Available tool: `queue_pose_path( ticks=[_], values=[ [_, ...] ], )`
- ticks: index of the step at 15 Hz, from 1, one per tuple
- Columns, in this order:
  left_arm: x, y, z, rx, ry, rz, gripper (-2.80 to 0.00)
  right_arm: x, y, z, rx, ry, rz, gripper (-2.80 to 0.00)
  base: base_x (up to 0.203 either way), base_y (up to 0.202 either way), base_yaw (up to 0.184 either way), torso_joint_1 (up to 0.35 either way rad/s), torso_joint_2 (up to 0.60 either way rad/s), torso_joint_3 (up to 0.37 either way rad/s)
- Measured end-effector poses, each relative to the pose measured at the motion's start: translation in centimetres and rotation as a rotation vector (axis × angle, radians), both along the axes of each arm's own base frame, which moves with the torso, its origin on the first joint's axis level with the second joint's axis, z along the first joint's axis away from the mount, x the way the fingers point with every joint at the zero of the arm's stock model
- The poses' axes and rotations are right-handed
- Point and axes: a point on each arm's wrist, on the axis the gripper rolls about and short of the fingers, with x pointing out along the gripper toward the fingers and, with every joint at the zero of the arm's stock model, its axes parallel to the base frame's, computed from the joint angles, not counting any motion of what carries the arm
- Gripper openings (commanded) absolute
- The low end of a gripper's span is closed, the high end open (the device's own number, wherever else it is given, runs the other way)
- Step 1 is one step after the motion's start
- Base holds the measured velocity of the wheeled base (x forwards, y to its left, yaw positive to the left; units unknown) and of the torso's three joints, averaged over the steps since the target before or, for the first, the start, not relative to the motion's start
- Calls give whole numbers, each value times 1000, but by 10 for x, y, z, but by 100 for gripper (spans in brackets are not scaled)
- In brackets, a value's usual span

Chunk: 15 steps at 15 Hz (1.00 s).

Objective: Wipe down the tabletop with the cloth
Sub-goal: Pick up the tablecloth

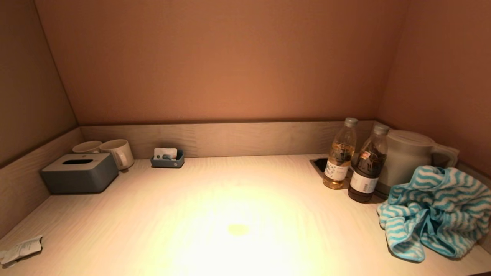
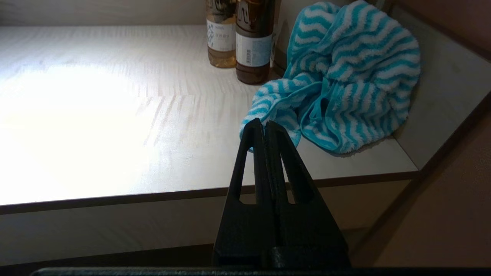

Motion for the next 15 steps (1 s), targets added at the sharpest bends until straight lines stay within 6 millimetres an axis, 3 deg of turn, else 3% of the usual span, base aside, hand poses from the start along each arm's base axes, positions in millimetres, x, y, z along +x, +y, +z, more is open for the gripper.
queue_pose_path(
  ticks=[3, 5, 9, 12, 15],
  values=[
    [0, 0, 0, 0, 0, 1, -280, 60, -1, 37, 21, 187, -63, -280, 0, 0, 0, 0, 0, 0],
    [0, 0, 0, 0, 0, 0, -280, 114, -5, 55, 41, 276, -121, -280, 0, 0, 0, 0, 0, 0],
    [0, 0, 0, 0, 0, 0, -280, 223, -29, 59, 101, 390, -243, -280, 0, 0, 0, 0, 0, 0],
    [0, 0, 0, 0, 0, 0, -280, 266, -54, 38, 151, 462, -333, -280, 0, 0, 0, 0, 0, 0],
    [0, 0, 0, 0, 0, 0, -280, 277, -65, 22, 171, 518, -372, -280, 0, 0, 0, 0, 0, 0]
  ],
)
